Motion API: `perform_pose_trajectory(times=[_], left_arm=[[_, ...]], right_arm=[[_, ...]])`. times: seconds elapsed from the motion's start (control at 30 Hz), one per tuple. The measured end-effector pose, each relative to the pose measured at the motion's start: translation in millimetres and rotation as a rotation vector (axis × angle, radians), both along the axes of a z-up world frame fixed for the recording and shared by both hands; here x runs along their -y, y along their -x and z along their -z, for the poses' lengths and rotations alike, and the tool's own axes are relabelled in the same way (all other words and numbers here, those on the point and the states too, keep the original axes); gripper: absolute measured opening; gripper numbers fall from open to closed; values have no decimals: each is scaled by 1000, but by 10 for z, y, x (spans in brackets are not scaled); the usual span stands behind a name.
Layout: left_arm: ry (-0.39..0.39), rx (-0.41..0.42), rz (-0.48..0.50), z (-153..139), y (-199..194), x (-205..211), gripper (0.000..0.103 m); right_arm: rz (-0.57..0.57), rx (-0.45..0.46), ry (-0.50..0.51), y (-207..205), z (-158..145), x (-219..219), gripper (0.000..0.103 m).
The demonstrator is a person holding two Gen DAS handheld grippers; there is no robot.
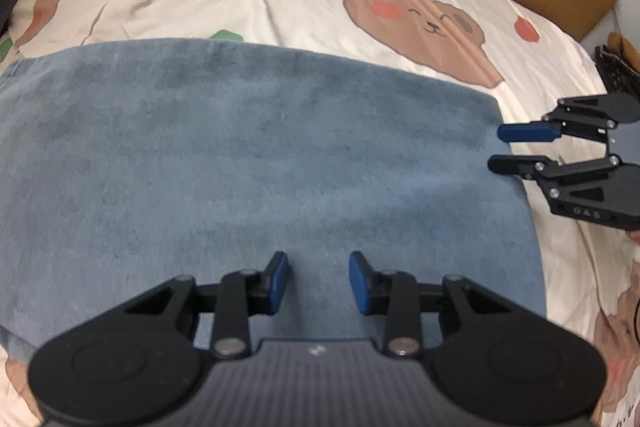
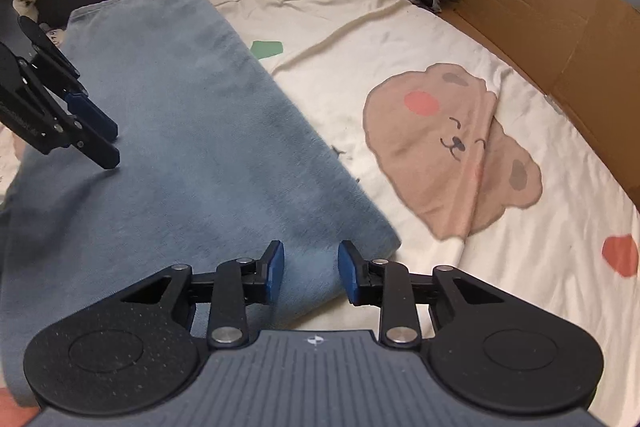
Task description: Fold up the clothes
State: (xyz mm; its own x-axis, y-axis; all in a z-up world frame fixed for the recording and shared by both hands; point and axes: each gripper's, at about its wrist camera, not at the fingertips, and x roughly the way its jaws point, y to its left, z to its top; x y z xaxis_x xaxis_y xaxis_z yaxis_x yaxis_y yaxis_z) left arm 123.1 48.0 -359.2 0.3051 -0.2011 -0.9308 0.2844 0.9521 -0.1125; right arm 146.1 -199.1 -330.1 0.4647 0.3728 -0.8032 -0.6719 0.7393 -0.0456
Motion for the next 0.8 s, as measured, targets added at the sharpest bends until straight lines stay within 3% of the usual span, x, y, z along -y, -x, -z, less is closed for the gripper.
perform_pose_trajectory(times=[0.3, 0.8], left_arm=[[-14, -28, 77, -6, 202, 86, 36], [-41, -62, 83, 12, 457, -15, 37]], right_arm=[[-33, -46, -22, 299, -91, -13, 36], [-50, -89, -28, 746, -91, -165, 37]])
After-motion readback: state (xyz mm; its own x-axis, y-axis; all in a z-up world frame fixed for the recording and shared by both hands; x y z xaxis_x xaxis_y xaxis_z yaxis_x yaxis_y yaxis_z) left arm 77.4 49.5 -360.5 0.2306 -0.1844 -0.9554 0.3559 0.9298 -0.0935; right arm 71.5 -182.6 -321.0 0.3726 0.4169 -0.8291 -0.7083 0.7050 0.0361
